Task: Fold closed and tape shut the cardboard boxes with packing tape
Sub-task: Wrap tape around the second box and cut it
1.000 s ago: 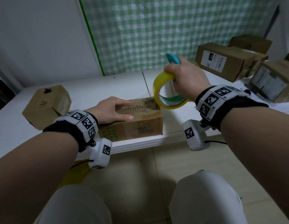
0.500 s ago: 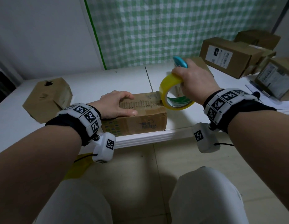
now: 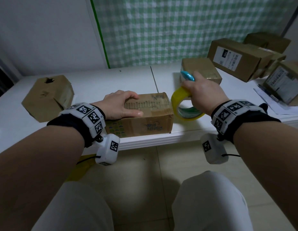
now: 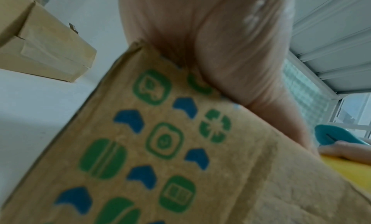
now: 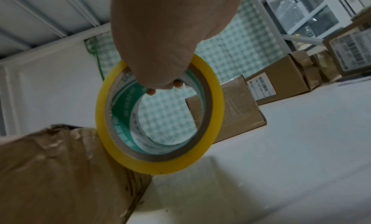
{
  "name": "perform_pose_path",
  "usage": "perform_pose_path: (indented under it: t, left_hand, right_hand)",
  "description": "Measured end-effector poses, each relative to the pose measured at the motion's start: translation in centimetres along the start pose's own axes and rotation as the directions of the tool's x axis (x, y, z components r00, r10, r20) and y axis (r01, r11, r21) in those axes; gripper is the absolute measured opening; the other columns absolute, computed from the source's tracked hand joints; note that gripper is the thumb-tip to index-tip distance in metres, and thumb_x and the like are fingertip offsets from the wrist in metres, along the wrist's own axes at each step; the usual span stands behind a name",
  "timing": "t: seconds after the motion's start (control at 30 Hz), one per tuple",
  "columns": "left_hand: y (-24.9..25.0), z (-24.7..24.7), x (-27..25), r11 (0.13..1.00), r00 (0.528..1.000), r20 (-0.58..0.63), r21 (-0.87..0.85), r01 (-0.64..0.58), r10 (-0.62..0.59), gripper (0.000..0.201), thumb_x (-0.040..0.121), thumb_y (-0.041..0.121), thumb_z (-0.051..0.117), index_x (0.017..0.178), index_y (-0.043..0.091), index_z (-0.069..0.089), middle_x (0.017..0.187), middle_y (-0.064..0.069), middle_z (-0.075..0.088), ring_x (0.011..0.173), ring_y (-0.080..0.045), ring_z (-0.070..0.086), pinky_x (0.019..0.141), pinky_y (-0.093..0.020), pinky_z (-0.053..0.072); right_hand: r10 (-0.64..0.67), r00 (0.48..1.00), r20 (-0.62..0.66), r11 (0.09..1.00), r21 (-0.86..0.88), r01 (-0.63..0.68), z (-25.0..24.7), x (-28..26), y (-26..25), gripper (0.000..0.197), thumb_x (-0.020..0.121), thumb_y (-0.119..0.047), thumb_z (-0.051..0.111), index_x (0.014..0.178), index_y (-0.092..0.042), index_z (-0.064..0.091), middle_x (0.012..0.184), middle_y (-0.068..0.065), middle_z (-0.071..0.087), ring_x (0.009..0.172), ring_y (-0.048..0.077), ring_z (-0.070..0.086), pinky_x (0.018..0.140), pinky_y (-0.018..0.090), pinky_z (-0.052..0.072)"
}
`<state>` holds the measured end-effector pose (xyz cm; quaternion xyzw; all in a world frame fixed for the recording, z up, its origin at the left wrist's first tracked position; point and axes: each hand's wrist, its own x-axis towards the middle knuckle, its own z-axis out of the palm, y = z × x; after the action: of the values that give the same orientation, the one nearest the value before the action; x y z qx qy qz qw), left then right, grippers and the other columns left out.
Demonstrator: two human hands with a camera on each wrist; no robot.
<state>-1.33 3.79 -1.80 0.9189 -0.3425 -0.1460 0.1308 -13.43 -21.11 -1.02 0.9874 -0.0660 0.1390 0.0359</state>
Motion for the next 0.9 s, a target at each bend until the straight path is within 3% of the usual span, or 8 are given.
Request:
perform_pose_path:
  t: [0.13, 0.27, 0.33, 0.4, 0.47, 0.6, 0.8, 0.9]
  left_hand:
    - [-0.2, 0.1, 0.1, 0.999, 1.000, -0.003, 0.036, -0.008, 0.009, 0.091, 0.055, 0.082, 0.048, 0.133, 0.036, 0.039, 0.127, -0.001, 0.044, 0.109, -0.015, 0.039, 0.101, -0.037, 0.033]
    - [-0.3, 0.4, -0.1, 0.997, 1.000, -0.001, 0.075, -0.023, 0.023, 0.104, 0.050, 0.091, 0.033, 0.138, 0.036, 0.033, 0.139, -0.002, 0.041, 0.125, -0.021, 0.037, 0.110, -0.042, 0.023]
    - [-0.2, 0.5, -0.4, 0.989, 0.999, 0.033, 0.151, 0.000, -0.005, 0.109, 0.060, 0.094, 0.028, 0.148, 0.031, 0.018, 0.155, -0.006, 0.021, 0.142, -0.024, 0.016, 0.116, -0.049, 0.005]
    - [0.4, 0.7, -0.7, 0.962, 0.996, 0.038, 0.266, 0.066, -0.079, 0.113, 0.064, 0.088, 0.018, 0.152, 0.019, 0.000, 0.159, -0.010, -0.007, 0.146, -0.025, -0.008, 0.116, -0.049, -0.007]
    - [1.1, 1.1, -1.0, 0.935, 0.988, -0.006, 0.323, 0.148, -0.154, 0.117, 0.062, 0.086, 0.009, 0.150, 0.010, -0.006, 0.157, -0.014, -0.015, 0.145, -0.027, -0.013, 0.116, -0.048, -0.006]
    - [2.2, 2.1, -2.1, 0.925, 0.961, -0.046, 0.260, 0.276, -0.274, 0.110, 0.074, 0.082, 0.009, 0.150, 0.002, -0.005, 0.157, -0.019, -0.013, 0.145, -0.031, -0.009, 0.118, -0.046, 0.004]
    - [2.9, 1.9, -3.2, 0.905, 0.943, 0.011, 0.284, 0.316, -0.332, 0.131, 0.051, 0.089, 0.001, 0.148, 0.001, -0.010, 0.156, -0.019, -0.014, 0.145, -0.032, -0.011, 0.117, -0.047, 0.001]
    - [3.8, 2.0, -3.2, 0.923, 0.965, 0.078, 0.319, 0.216, -0.252, 0.124, 0.059, 0.088, 0.003, 0.149, 0.003, -0.008, 0.157, -0.018, -0.014, 0.145, -0.033, -0.009, 0.118, -0.050, 0.004]
  right_hand:
    - [-0.021, 1.000, 0.010, 0.999, -0.038, 0.021, 0.0, 0.3, -0.3, 0.033, 0.090, -0.007, 0.053, 0.122, -0.016, 0.055, 0.112, 0.012, 0.043, 0.068, 0.026, 0.042, 0.057, 0.033, 0.040]
    - [-0.021, 0.999, 0.034, 0.998, -0.064, 0.023, -0.1, 0.5, -0.5, 0.029, 0.090, -0.005, 0.053, 0.117, -0.014, 0.057, 0.111, 0.012, 0.043, 0.067, 0.026, 0.043, 0.055, 0.034, 0.040]
    - [-0.025, 0.999, 0.042, 0.996, -0.082, 0.028, -0.3, 0.5, -0.7, 0.027, 0.090, -0.006, 0.053, 0.116, -0.014, 0.057, 0.110, 0.012, 0.043, 0.067, 0.026, 0.044, 0.054, 0.033, 0.039]
    - [-0.024, 0.999, 0.046, 0.995, -0.094, 0.028, -0.4, 0.5, -0.9, 0.027, 0.091, -0.006, 0.053, 0.116, -0.014, 0.057, 0.110, 0.012, 0.043, 0.067, 0.025, 0.043, 0.053, 0.032, 0.038]
    - [-0.018, 0.999, 0.047, 0.995, -0.094, 0.023, -0.3, 0.4, -0.9, 0.026, 0.090, -0.005, 0.053, 0.115, -0.013, 0.057, 0.110, 0.012, 0.043, 0.067, 0.025, 0.043, 0.054, 0.032, 0.038]
    - [0.003, 0.999, 0.051, 0.997, -0.080, 0.001, -0.2, 0.1, -1.0, 0.026, 0.090, -0.003, 0.051, 0.114, -0.012, 0.056, 0.108, 0.012, 0.043, 0.066, 0.026, 0.045, 0.055, 0.032, 0.038]
    - [0.048, 0.997, 0.065, 0.997, -0.055, -0.045, -0.3, -0.3, -1.7, 0.029, 0.088, 0.002, 0.047, 0.114, -0.009, 0.055, 0.099, 0.010, 0.038, 0.067, 0.026, 0.043, 0.057, 0.034, 0.037]
    - [0.069, 0.995, 0.071, 0.997, -0.043, -0.067, -0.3, -0.5, -2.0, 0.029, 0.087, 0.003, 0.047, 0.113, -0.008, 0.054, 0.095, 0.007, 0.031, 0.068, 0.026, 0.043, 0.058, 0.034, 0.038]
